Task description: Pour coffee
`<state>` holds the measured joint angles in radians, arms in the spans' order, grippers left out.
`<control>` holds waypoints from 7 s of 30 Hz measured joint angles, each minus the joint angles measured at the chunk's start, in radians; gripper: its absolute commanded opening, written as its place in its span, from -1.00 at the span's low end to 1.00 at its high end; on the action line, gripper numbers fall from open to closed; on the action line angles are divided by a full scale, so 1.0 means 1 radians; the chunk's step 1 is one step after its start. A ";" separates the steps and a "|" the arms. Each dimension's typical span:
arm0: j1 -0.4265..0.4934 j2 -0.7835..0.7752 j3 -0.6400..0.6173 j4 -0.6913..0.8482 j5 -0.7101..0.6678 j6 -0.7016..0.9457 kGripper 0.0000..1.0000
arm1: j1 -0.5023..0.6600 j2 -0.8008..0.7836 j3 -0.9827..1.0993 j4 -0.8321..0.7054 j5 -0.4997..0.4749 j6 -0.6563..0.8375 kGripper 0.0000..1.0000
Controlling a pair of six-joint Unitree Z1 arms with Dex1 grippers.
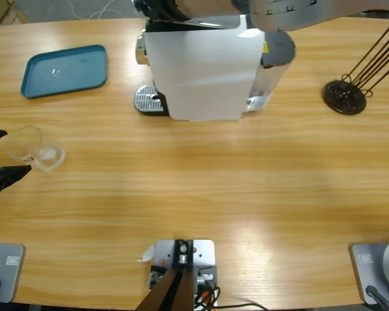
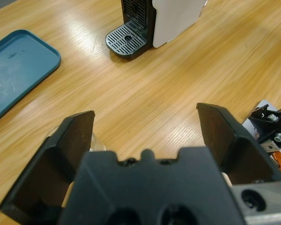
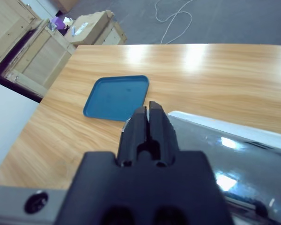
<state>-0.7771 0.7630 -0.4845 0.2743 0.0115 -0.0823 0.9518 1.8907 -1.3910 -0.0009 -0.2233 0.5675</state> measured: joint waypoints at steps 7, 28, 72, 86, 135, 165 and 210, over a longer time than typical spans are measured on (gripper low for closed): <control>0.000 0.000 0.000 0.000 0.000 0.000 0.91 | 0.004 0.015 0.040 -0.012 0.006 0.021 -1.00; 0.114 0.100 -0.191 0.141 0.204 -0.130 0.99 | 0.003 -0.485 0.236 0.215 0.042 -0.347 1.00; -0.117 0.498 -0.049 0.095 0.464 -0.627 1.00 | 0.006 -0.726 0.735 0.148 0.025 -0.235 1.00; -0.098 0.515 -0.049 0.096 0.490 -0.648 0.91 | 0.006 -0.726 0.758 0.138 0.025 -0.233 1.00; 0.286 0.481 -0.077 -0.333 -0.233 0.267 0.05 | 0.006 -0.692 0.779 0.098 0.021 -0.234 1.00; 0.437 0.959 -0.426 -0.185 -0.586 0.782 0.05 | -0.038 -0.641 0.748 0.098 0.027 -0.240 1.00; 0.374 1.144 -0.571 -0.230 -0.587 0.796 0.96 | -0.043 -0.771 0.739 0.208 0.030 -0.292 1.00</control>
<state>-0.4031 1.9072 -1.0557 0.0440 -0.5758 0.7137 0.9084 1.1200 -0.6521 0.2075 -0.1929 0.2751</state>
